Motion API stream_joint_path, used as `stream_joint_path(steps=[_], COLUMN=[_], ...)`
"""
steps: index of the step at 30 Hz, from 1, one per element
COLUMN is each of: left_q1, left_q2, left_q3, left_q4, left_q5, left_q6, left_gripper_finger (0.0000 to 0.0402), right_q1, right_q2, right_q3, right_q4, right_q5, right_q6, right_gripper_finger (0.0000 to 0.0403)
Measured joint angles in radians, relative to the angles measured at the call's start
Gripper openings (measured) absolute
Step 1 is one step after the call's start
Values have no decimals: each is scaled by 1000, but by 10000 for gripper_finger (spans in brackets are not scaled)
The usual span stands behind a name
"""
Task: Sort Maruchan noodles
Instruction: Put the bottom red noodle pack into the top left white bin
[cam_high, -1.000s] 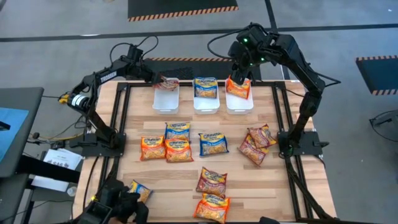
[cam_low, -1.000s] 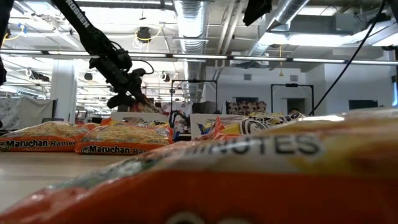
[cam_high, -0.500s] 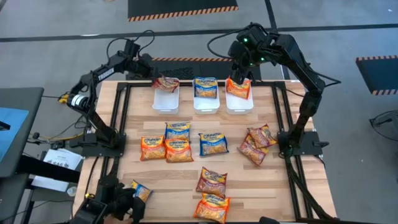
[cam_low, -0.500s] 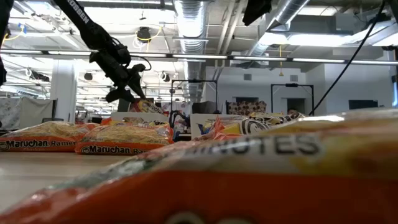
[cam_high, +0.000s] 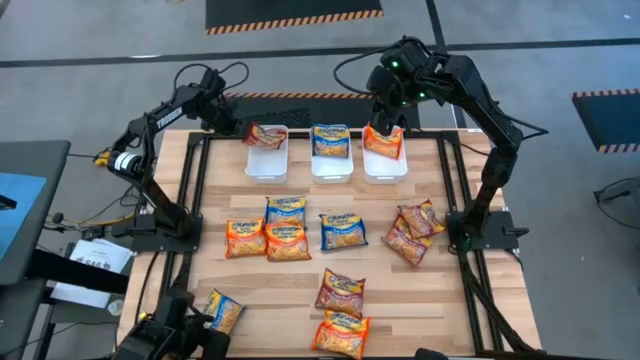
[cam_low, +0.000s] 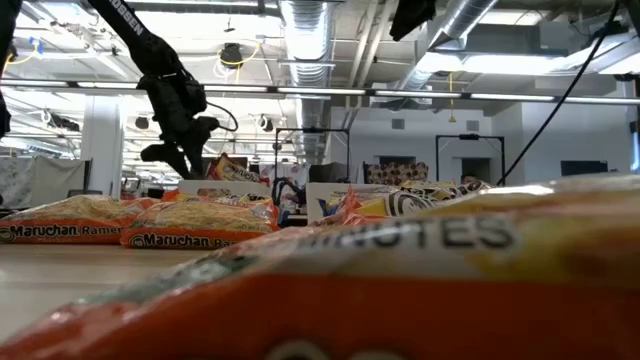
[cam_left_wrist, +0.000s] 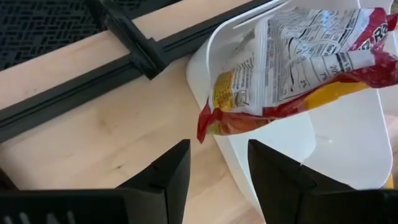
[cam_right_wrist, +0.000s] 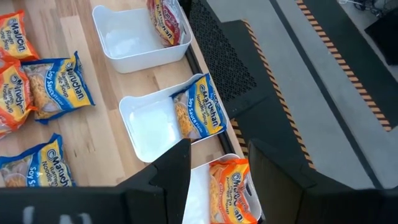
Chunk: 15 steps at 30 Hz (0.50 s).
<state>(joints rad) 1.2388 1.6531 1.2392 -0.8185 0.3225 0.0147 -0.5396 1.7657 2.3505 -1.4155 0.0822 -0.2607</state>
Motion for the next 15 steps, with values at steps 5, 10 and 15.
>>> stream_joint_path(steps=[5, 10, 15], left_q1=[-40, -76, -102], left_q2=[2, 2, 16], left_q3=[0, 0, 0], left_q4=[4, 51, 84], left_q5=[-136, -177, -201], left_q6=[-46, -88, -150], left_gripper_finger=[136, 126, 125], right_q1=[0, 0, 0], right_q2=[0, 0, 0], right_q3=[0, 0, 0], right_q4=[6, 6, 6], right_q5=[0, -1, -1], right_q6=[-2, -2, -2], right_gripper_finger=[185, 185, 185])
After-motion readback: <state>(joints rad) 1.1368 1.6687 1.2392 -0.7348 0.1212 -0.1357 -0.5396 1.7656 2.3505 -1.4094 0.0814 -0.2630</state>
